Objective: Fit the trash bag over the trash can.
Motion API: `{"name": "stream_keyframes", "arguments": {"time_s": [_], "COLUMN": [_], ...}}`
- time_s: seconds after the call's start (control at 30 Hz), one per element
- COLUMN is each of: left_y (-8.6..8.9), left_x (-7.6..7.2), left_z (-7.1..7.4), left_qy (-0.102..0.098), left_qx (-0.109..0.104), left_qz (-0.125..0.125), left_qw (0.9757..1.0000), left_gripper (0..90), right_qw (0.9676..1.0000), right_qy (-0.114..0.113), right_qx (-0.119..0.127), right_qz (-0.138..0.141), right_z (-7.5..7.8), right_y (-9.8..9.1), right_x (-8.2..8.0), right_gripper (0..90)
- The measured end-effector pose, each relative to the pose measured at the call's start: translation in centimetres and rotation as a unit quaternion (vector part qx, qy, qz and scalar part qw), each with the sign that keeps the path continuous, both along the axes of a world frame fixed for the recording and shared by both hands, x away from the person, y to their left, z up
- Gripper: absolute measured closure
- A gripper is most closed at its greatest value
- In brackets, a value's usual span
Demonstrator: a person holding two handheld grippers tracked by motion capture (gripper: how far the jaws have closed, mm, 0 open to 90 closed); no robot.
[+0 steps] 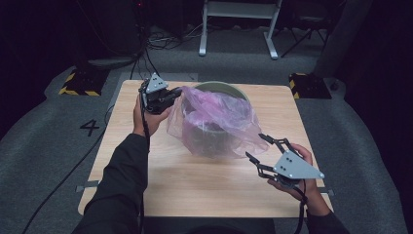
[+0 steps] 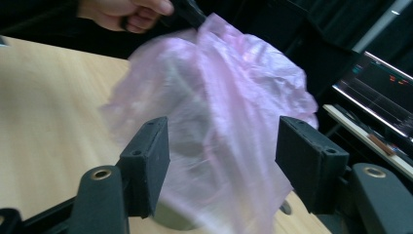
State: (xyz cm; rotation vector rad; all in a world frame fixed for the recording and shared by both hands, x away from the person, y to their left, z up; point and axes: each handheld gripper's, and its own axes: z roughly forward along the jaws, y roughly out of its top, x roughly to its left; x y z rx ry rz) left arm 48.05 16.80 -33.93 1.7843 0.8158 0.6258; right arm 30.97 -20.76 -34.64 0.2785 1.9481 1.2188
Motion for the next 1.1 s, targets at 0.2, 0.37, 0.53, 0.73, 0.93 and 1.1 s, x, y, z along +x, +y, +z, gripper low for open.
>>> {"name": "stream_keyframes", "arguments": {"time_s": [0.2, 0.37, 0.53, 0.73, 0.93, 1.1], "left_y": [0.0, 0.2, 0.4, 0.3, -0.1, -0.6], "left_x": [0.7, 1.2, 1.9, 2.9, 4.0, 4.9], "left_z": [-0.6, -1.1, -1.6, -2.1, -2.9, -3.7], "left_qy": [0.003, 0.001, 0.003, 0.011, 0.018, 0.031], "left_qx": [-0.008, -0.031, -0.032, -0.038, -0.031, -0.022], "left_qz": [0.001, -0.001, 0.005, 0.012, 0.029, 0.032], "left_qw": [1.0000, 0.9995, 0.9995, 0.9991, 0.9989, 0.9988], "left_gripper": [86.4, 86.0, 86.0, 85.1, 88.5, 89.5], "right_qw": [0.9984, 0.9979, 0.9972, 0.9955, 0.9855, 0.9718], "right_qy": [0.024, 0.054, 0.056, 0.055, 0.102, 0.158], "right_qx": [-0.007, 0.005, 0.001, 0.032, 0.090, 0.108], "right_qz": [-0.051, -0.036, -0.050, -0.071, -0.101, -0.139], "right_z": [-0.3, -1.0, -1.2, -0.7, -0.7, -1.5], "right_y": [0.5, 0.4, 0.0, -0.8, -1.7, -2.1], "right_x": [3.7, 5.3, 6.2, 7.6, 10.1, 12.9], "right_gripper": [50.2, 56.2, 73.5, 85.9, 89.6, 90.0]}}
